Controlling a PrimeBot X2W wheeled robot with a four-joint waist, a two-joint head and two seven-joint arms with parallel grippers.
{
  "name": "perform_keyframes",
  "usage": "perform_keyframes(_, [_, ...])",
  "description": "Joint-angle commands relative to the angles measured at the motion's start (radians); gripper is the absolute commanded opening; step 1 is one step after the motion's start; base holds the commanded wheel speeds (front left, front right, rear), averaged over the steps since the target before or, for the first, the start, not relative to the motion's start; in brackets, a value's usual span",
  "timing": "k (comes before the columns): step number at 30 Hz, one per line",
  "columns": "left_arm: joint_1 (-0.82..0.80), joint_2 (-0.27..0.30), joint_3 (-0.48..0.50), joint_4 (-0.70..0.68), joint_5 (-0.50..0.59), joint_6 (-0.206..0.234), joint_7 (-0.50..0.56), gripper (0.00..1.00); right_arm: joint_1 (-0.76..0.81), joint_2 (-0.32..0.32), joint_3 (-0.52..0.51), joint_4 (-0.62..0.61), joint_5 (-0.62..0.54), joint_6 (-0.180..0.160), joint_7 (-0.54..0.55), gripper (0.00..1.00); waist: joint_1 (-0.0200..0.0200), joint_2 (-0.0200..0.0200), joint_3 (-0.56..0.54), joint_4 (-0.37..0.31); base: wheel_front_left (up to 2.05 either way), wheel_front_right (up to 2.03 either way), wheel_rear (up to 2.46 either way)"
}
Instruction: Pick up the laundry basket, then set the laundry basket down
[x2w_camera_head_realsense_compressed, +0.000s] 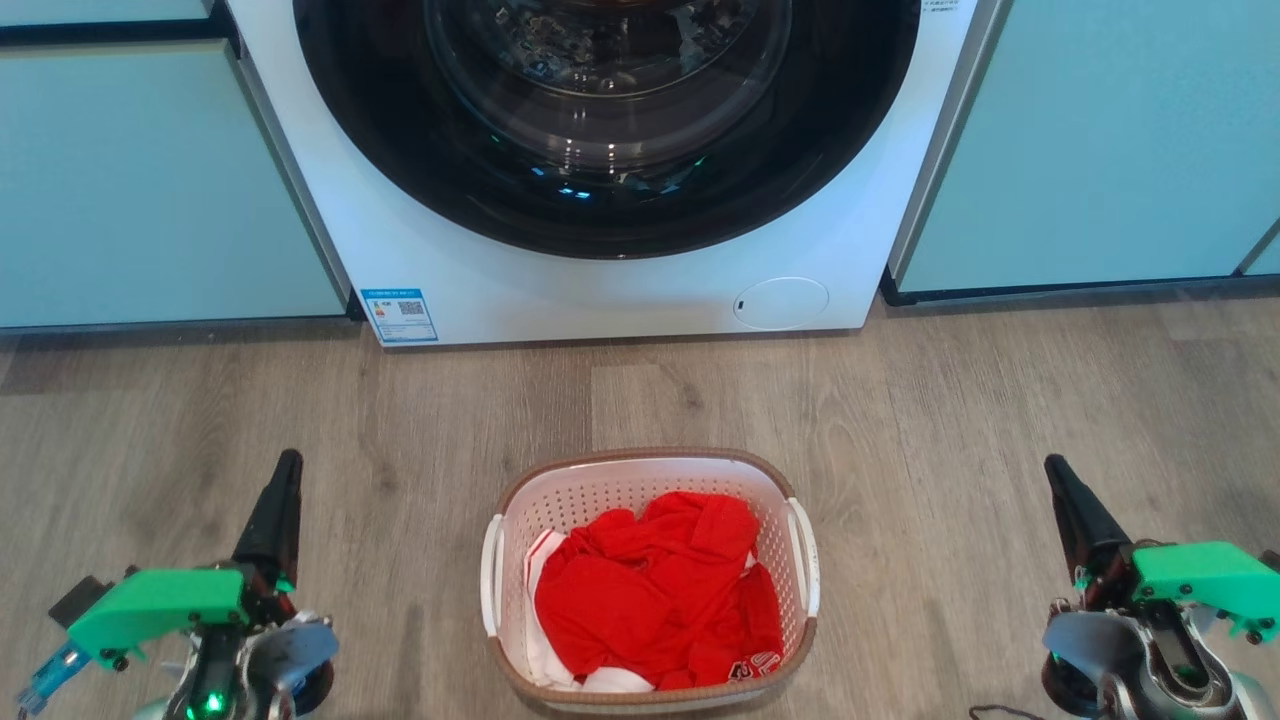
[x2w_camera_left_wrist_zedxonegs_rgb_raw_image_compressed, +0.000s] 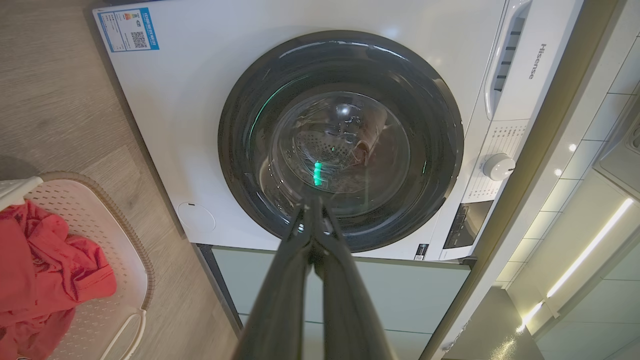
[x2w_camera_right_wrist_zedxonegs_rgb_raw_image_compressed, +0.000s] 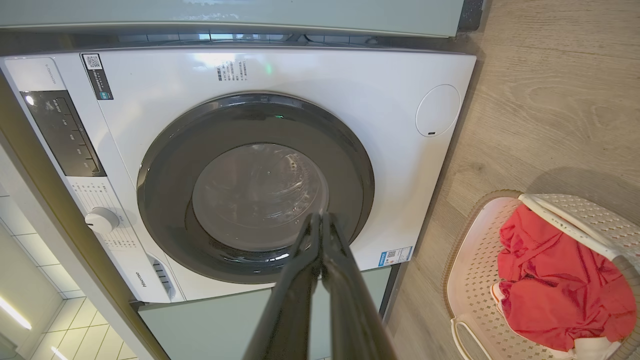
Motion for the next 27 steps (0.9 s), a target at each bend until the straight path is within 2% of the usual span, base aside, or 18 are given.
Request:
perform_keyframes(1, [-0.06, 0.004, 0.038, -0.03, 0.01, -0.007, 0.008, 0.0, -0.049, -0.007, 0.017, -0.031, -0.01, -0.001, 0.008, 0.0, 0.0, 0.0, 0.0, 0.0, 0.0, 0.0, 0.0])
perform_keyframes(18, [-0.06, 0.004, 0.038, -0.03, 0.01, -0.007, 0.008, 0.0, -0.049, -0.007, 0.016, -0.031, -0.01, -0.001, 0.008, 0.0, 0.0, 0.0, 0.0, 0.0, 0.0, 0.0, 0.0])
perform_keyframes(19, [0.001, 0.0, -0.001, 0.004, 0.0, 0.001, 0.0, 1.0, 0.0, 0.001, 0.0, 0.003, 0.0, 0.0, 0.0, 1.0, 0.0, 0.0, 0.0, 0.0, 0.0, 0.0, 0.0])
perform_keyframes(24, [0.053, -0.006, -0.004, 0.075, 0.0, 0.001, -0.003, 1.0, 0.041, 0.009, 0.005, 0.075, 0.0, 0.0, -0.003, 1.0, 0.0, 0.0, 0.001, 0.0, 0.0, 0.0, 0.0])
perform_keyframes(27, [0.05, -0.006, -0.003, 0.07, 0.005, 0.001, -0.011, 1.0, 0.038, 0.008, 0.008, 0.068, -0.009, 0.0, -0.011, 1.0, 0.0, 0.0, 0.0, 0.0, 0.0, 0.0, 0.0])
